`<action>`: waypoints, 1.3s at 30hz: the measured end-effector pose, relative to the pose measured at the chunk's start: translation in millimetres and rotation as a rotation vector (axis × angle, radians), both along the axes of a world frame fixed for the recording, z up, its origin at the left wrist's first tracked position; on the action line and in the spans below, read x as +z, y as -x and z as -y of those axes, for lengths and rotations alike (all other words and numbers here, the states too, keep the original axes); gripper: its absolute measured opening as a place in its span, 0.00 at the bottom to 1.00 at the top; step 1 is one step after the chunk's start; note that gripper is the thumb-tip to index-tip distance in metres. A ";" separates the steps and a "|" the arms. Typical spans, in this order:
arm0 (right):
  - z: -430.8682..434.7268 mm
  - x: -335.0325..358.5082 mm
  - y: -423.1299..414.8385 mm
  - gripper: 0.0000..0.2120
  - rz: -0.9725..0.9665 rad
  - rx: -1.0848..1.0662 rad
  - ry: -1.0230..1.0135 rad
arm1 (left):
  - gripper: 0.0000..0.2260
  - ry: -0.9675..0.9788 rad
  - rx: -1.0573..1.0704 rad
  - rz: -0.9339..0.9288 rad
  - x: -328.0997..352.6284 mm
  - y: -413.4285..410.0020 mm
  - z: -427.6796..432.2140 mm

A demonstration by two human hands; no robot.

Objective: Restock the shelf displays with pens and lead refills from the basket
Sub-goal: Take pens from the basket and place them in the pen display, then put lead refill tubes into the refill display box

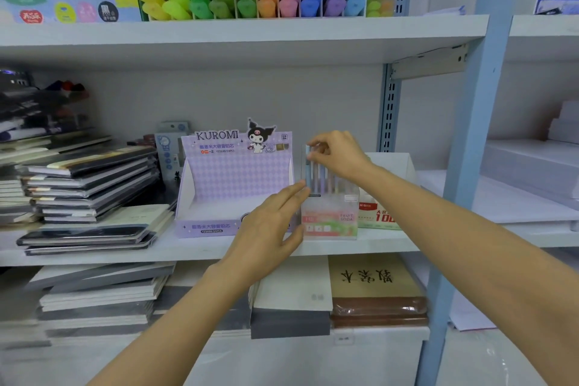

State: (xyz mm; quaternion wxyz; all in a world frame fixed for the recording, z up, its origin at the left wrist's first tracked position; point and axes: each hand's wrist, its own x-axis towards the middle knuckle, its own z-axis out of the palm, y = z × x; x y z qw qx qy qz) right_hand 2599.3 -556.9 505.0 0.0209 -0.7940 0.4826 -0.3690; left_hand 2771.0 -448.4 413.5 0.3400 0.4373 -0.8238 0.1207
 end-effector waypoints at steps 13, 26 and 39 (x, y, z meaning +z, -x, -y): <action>-65.6 -81.7 22.7 0.22 -0.232 0.037 0.205 | 0.33 -0.059 0.413 0.199 -58.0 -3.5 -13.7; -112.2 -164.1 -13.6 0.10 0.024 0.428 0.414 | 0.16 0.237 0.263 -0.191 -131.1 -9.0 -39.4; -152.0 -501.7 15.9 0.26 -0.522 0.247 -0.879 | 0.25 -1.027 0.390 0.194 -428.6 -48.5 -131.5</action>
